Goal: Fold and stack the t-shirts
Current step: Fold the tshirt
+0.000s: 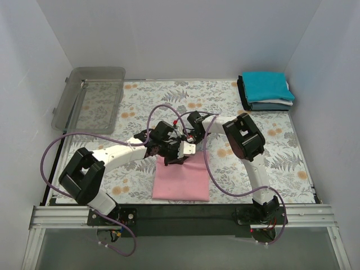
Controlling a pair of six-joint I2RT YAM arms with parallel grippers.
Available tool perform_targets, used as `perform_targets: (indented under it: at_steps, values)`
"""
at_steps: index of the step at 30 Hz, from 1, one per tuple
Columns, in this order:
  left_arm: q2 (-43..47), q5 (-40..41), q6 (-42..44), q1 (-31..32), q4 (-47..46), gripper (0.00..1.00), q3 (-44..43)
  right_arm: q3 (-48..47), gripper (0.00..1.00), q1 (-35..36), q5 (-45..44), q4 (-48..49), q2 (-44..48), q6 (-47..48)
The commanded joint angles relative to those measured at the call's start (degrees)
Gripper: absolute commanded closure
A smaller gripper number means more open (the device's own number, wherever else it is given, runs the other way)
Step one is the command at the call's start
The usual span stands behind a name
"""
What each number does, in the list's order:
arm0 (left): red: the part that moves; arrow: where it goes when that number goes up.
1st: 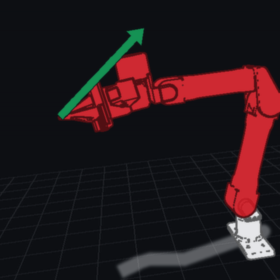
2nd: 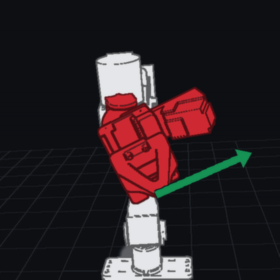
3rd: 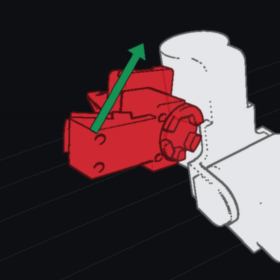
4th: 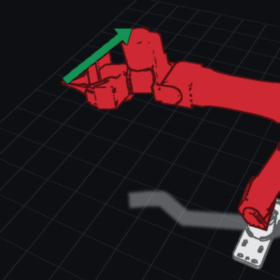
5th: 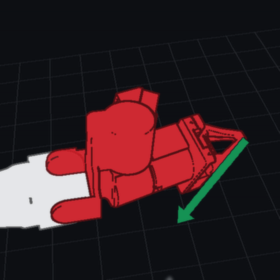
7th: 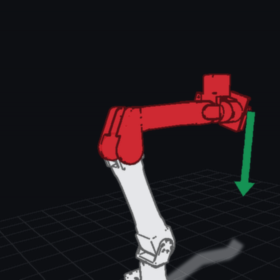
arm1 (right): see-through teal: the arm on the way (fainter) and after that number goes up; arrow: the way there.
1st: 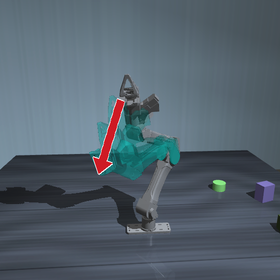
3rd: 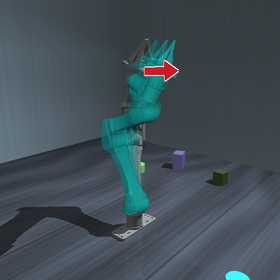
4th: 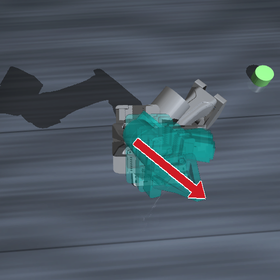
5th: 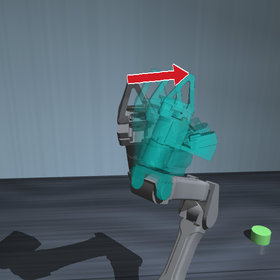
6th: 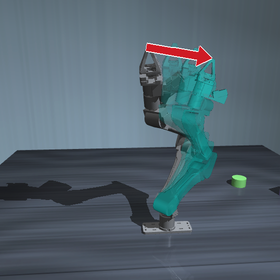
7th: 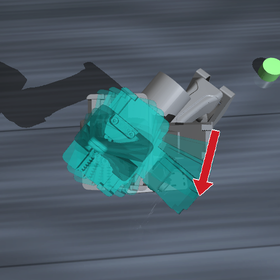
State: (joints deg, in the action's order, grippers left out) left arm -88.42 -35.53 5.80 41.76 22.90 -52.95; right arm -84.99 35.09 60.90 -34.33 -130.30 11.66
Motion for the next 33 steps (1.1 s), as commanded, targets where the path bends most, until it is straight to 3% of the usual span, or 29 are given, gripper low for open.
perform_targets:
  at_steps: [1,9,17,33]
  values:
    - [3.0,2.8,2.2,0.3,-0.8,1.0,-1.0,-0.9,0.98,-0.4,-1.8,0.4,-2.4,1.0]
    - [-1.1,6.3,5.4,-1.4,-6.0,1.0,-5.3,-0.2,0.98,-0.3,-1.0,0.5,-2.8,1.1]
    - [-4.0,4.9,9.0,-2.3,-9.0,1.0,-5.9,-1.3,0.98,-0.3,-1.6,0.1,-2.1,0.8]
    - [1.5,2.7,10.2,-1.3,-8.0,1.0,-0.2,-13.4,0.91,-0.3,-12.7,-7.5,5.8,4.8]
